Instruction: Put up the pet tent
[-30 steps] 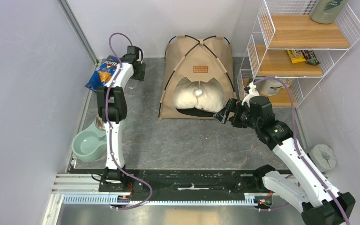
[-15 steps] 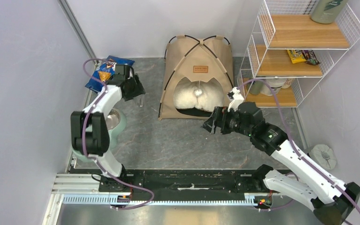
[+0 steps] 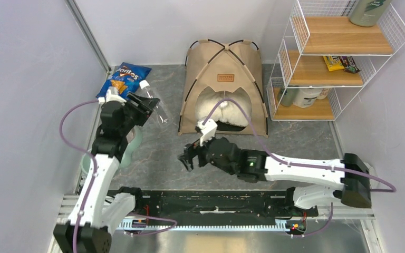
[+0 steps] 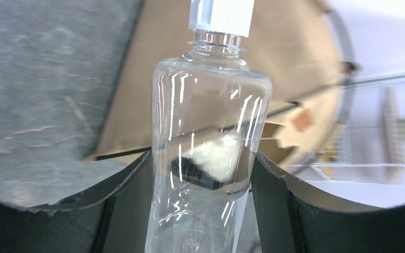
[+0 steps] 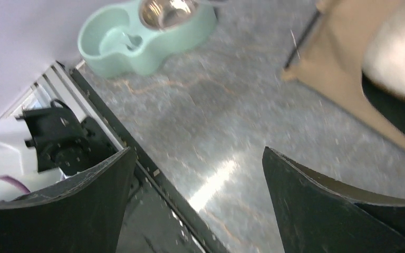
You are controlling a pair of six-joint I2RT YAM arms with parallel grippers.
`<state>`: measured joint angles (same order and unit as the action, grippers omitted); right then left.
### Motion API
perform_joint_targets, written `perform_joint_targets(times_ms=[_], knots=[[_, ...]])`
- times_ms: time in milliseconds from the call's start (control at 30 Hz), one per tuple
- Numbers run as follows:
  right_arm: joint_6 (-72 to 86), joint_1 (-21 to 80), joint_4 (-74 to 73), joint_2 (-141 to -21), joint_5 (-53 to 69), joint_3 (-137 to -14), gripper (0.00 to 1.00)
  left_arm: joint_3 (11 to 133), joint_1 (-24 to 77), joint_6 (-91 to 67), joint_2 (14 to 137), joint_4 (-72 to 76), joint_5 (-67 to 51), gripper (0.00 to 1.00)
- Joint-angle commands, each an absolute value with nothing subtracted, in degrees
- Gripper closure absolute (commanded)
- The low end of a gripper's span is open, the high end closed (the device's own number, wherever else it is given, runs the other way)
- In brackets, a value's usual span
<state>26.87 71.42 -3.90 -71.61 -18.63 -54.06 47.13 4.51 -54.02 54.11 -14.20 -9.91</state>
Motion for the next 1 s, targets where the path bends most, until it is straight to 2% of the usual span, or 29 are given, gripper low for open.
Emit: perform_joint_targets(times_ms=[0,167,333,700,833,967], knots=[[16.6,75.6,14.2,-77.4,-31.5,-60.8,0.03,47.6,4.1,-66.1,43.9,-14.9,-12.6,0.48],[9.6,76.4,23.1,-81.0,-29.4,-63.5,0.03,47.9,4.1,-71.6,36.0,-20.2,-15.6,0.48],[3.6,76.7,25.0,-83.0,-26.7,-67.0,0.03,46.8,4.1,-78.3,30.8,-20.0,-18.3,0.48],[-1.6,76.7,31.2,-86.7,-24.7,-69.2,0.03,48.8,4.2,-82.9,26.8,-22.4,-18.6,0.49],[-1.1,76.7,33.1,-87.5,-27.8,-69.5,0.13,48.3,4.1,-82.2,26.5,-23.5,-17.8,0.5],[-0.7,76.8,29.6,-87.9,-29.3,-71.3,0.35,46.8,4.1,-82.4,26.8,-21.4,-18.4,0.46]])
